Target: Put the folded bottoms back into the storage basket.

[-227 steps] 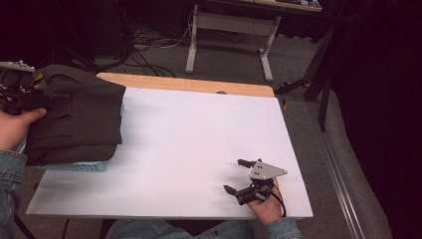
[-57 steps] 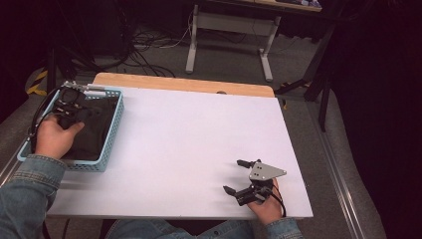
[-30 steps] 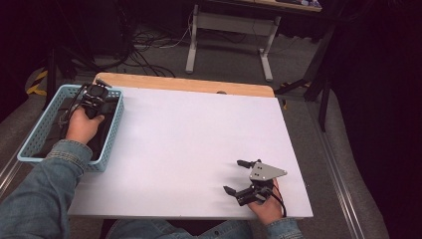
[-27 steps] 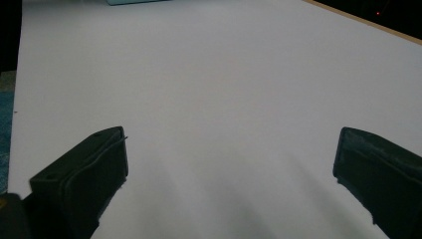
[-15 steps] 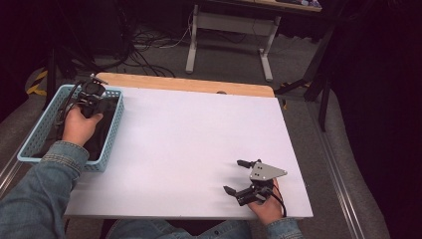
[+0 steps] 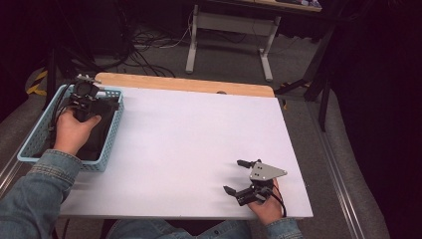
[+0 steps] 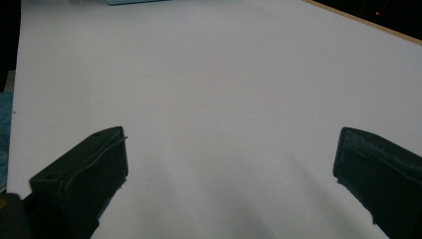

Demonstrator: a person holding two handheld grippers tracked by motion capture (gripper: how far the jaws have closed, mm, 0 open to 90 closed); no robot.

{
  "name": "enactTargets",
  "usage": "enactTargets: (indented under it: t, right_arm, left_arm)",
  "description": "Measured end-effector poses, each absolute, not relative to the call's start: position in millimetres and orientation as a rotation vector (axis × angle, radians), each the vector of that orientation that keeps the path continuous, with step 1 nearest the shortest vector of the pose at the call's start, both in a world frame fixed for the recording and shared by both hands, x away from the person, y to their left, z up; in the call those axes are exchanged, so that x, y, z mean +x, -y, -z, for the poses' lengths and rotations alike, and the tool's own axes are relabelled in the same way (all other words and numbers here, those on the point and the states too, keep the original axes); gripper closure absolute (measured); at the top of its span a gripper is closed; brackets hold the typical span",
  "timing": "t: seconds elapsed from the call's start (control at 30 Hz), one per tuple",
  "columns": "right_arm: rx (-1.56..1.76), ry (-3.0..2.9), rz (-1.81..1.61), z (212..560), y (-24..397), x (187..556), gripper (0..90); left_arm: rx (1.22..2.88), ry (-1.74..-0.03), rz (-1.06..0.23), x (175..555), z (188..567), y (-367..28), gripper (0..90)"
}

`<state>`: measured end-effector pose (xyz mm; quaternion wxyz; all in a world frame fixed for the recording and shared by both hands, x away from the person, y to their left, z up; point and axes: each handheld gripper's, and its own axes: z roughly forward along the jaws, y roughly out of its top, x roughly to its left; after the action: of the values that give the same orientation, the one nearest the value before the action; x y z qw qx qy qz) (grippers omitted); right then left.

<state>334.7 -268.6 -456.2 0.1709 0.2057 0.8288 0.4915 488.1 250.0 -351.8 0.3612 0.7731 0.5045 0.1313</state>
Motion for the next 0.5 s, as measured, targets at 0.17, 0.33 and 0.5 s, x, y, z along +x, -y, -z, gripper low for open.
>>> enactTargets:
  t: [0.17,0.33,0.5]
  right_arm:
    - [0.587,-2.353,-1.396,456.1,268.6,334.7,1.3]
    - [0.586,-2.353,-1.395,456.1,268.7,334.7,1.3]
    - [0.585,-2.354,-1.395,456.2,268.6,334.7,1.3]
  left_arm:
    - [1.983,-1.249,-0.317,479.1,348.5,-248.0,38.9]
    - [1.959,-1.214,-0.309,472.1,347.3,-246.8,29.0]
    - [1.958,-1.158,-0.290,462.5,345.4,-242.0,18.2]
